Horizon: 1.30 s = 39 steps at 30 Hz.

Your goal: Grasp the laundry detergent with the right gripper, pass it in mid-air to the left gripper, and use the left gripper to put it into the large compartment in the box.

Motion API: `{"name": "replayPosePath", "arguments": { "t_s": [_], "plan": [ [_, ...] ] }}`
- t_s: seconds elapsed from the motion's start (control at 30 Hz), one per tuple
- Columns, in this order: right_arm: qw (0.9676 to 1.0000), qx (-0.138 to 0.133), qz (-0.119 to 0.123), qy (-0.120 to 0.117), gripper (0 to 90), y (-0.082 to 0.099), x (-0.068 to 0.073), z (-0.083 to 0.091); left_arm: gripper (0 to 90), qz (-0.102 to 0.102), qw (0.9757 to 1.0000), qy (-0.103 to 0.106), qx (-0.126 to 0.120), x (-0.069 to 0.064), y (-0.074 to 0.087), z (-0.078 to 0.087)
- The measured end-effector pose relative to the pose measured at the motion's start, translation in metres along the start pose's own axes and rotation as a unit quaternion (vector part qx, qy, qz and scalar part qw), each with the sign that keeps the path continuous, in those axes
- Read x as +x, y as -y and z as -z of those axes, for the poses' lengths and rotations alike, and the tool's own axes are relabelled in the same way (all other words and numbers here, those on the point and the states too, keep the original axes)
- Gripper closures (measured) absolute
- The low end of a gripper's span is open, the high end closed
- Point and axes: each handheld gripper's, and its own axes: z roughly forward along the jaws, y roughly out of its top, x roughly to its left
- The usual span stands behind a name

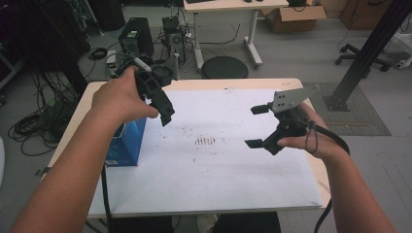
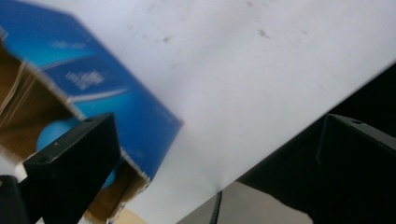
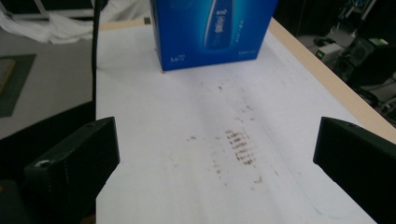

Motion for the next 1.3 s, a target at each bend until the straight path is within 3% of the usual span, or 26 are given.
{"name": "replayPosePath", "arguments": {
  "t_s": [0.1, 0.23, 0.47, 0.67, 0.8, 1.03, 1.1, 1.17, 1.3],
  "plan": [
    [0.9998, 0.020, 0.003, 0.004, 0.7, -0.007, -0.005, 0.004, 0.2, -0.036, 0.9993, 0.008, -0.003, -0.009, -0.004, -0.001],
    [0.9992, 0.038, 0.007, 0.007, 0.7, -0.013, -0.011, 0.006, 0.2, -0.068, 0.9975, 0.017, -0.009, -0.020, -0.007, -0.003],
    [0.9964, 0.082, 0.021, 0.006, 1.6, -0.017, -0.015, 0.002, 0.2, -0.126, 0.9920, 0.015, 0.000, -0.033, -0.011, -0.008],
    [0.9926, 0.117, 0.029, 0.011, 1.6, -0.021, -0.016, 0.004, 0.2, -0.178, 0.9840, 0.009, 0.012, -0.045, -0.011, -0.011],
    [0.9898, 0.137, 0.037, 0.010, 1.7, -0.026, -0.014, 0.005, 0.2, -0.214, 0.9767, 0.007, 0.011, -0.053, -0.014, -0.015],
    [0.9840, 0.171, 0.051, 0.001, 2.0, -0.025, -0.017, 0.004, 0.2, -0.256, 0.9664, 0.017, 0.011, -0.059, -0.021, -0.021],
    [0.9816, 0.182, 0.056, -0.002, 2.1, -0.024, -0.018, 0.003, 0.2, -0.272, 0.9620, 0.020, 0.010, -0.059, -0.023, -0.022],
    [0.9794, 0.193, 0.059, -0.006, 2.2, -0.022, -0.020, 0.001, 0.2, -0.277, 0.9604, 0.023, 0.014, -0.058, -0.026, -0.024],
    [0.9737, 0.219, 0.062, -0.014, 2.4, -0.018, -0.024, -0.002, 0.2, -0.279, 0.9595, 0.025, 0.024, -0.054, -0.030, -0.030]
  ]
}}
